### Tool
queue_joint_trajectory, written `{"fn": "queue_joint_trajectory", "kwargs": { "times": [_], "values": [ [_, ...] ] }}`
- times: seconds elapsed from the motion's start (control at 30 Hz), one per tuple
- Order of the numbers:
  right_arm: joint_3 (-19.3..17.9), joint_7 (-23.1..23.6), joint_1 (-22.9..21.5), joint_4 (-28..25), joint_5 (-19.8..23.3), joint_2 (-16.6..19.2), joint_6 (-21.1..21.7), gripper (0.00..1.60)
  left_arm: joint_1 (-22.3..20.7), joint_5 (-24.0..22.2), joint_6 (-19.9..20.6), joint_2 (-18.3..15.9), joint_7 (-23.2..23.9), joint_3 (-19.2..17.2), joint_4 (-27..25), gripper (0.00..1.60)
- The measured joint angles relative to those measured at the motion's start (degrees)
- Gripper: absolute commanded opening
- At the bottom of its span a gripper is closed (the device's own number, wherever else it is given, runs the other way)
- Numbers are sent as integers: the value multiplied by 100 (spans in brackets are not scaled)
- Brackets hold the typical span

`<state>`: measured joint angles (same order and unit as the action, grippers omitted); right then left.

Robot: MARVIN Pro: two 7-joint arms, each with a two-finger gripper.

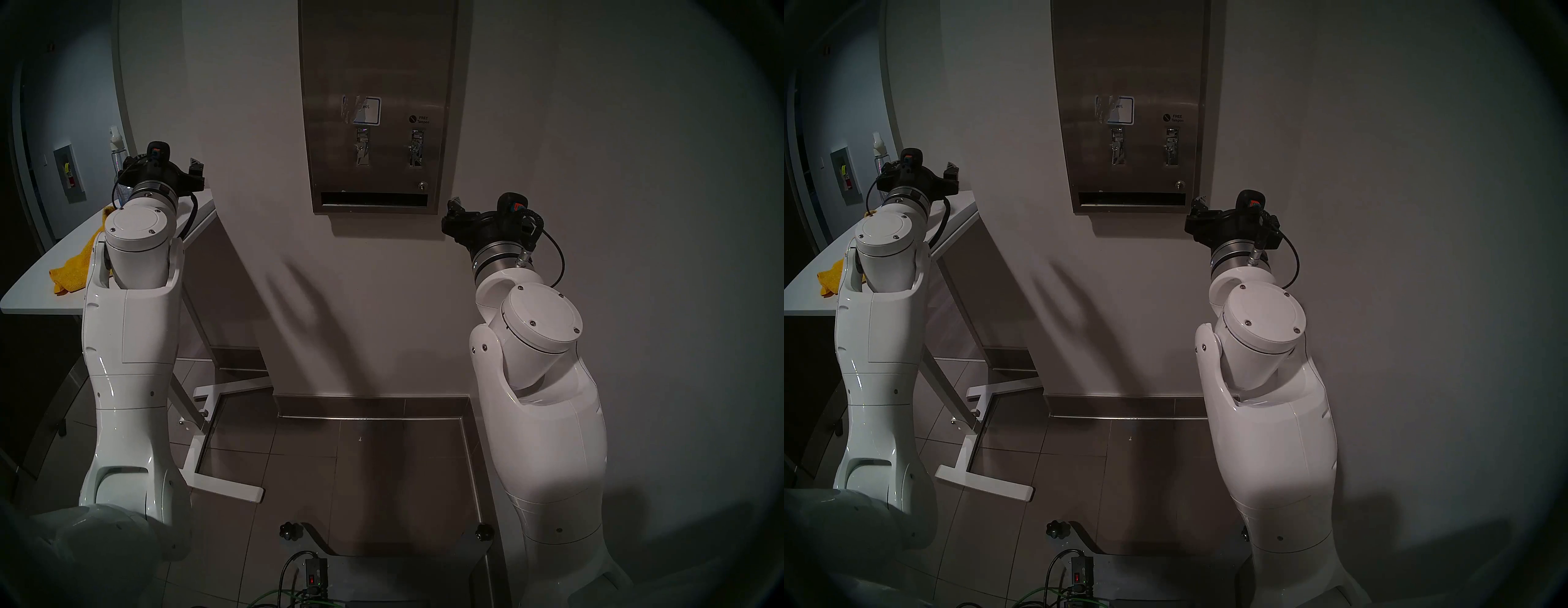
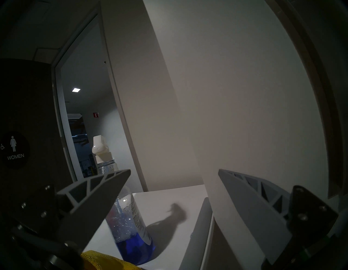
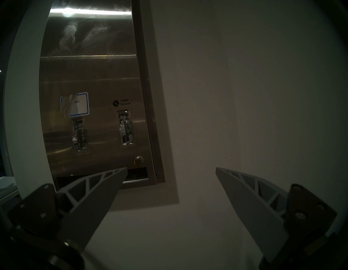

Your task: Pick up the cleaner bottle and spray the cleaner onto the surface

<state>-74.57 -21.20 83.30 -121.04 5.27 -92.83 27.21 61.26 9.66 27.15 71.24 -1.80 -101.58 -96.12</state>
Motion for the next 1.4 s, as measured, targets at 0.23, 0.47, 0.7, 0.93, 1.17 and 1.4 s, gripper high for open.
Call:
{"fn": "queue_joint_trajectory", "kwargs": {
  "times": [0.23,0.47,0.7,0.93,1.17,1.4],
  "values": [
    [0,0,1,8,0,-1,0,160,-261,-152,-31,-163,-140,-97,412,160],
    [0,0,1,14,0,-3,0,160,-489,-347,-50,-290,-246,-217,806,160],
    [0,0,1,20,0,-4,0,160,-751,-631,-73,-406,-343,-349,1221,160],
    [0,0,1,22,0,-5,0,160,-974,-876,-109,-483,-424,-393,1545,160],
    [0,0,1,23,0,-5,0,160,-1234,-1184,-151,-528,-526,-408,1907,160],
    [0,0,1,24,0,-6,0,160,-1465,-1428,-185,-572,-610,-415,2277,160]
  ]
}}
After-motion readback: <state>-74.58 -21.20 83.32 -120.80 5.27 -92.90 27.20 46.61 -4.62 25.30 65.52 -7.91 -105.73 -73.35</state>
